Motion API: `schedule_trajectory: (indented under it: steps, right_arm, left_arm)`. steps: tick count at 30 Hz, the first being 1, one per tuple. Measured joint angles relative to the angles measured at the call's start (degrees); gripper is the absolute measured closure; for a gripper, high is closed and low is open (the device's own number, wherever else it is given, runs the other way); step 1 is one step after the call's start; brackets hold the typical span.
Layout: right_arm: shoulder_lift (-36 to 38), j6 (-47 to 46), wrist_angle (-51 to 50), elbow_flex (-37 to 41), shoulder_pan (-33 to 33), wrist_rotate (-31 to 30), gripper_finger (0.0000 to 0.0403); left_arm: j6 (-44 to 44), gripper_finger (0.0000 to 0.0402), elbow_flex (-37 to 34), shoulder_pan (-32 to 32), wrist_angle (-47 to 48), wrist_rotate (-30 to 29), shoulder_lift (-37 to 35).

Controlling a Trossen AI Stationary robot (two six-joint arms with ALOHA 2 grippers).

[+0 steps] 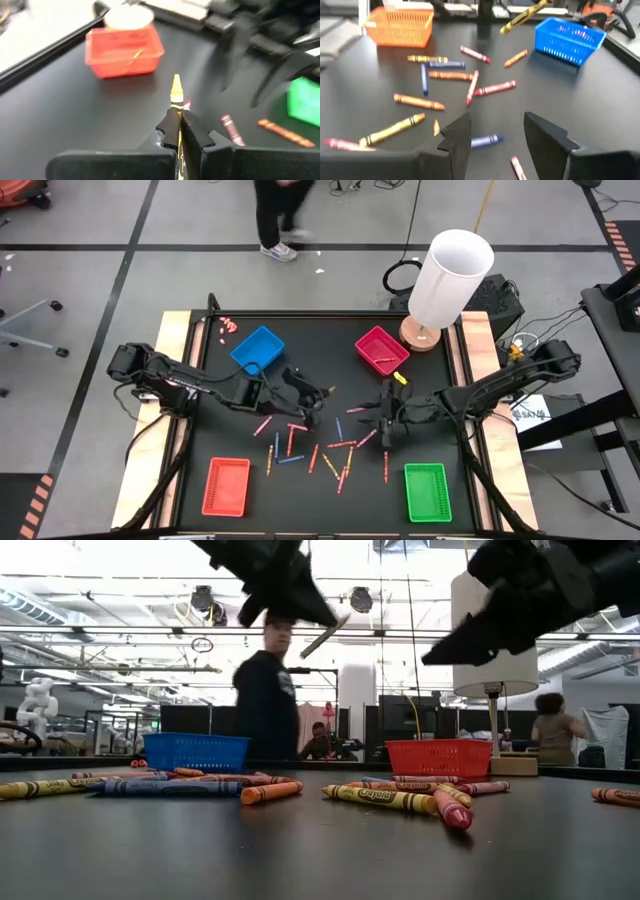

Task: Sort crayons
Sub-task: Put the yellow crayon into the blue bin

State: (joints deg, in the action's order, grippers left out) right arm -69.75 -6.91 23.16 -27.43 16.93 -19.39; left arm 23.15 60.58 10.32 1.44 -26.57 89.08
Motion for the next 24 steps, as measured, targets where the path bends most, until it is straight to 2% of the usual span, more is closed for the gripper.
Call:
schedule_trajectory:
  steps: [8,13,18,24]
  right_arm:
    - [-10.6,1.5,24.9,0.0,-0.3,-0.1,0.0236]
    - [-14.8,4.5,38.5,0.0,-0.5,-0.3,0.0236]
    - [-16.4,5.3,45.7,0.0,-0.5,-0.3,0.0236]
    - [-16.4,6.5,47.8,0.0,-0.5,0.4,0.0236]
  left_arm:
    - [-7.6,0.0396,0.0,0.8,-14.2,4.0,0.0]
    - [-10.6,0.0396,0.0,1.4,-19.6,5.7,0.0]
    - [-12.0,0.0396,0.0,2.3,-21.2,5.8,0.0]
    - [-12.6,0.0396,0.0,3.4,-23.7,5.7,0.6]
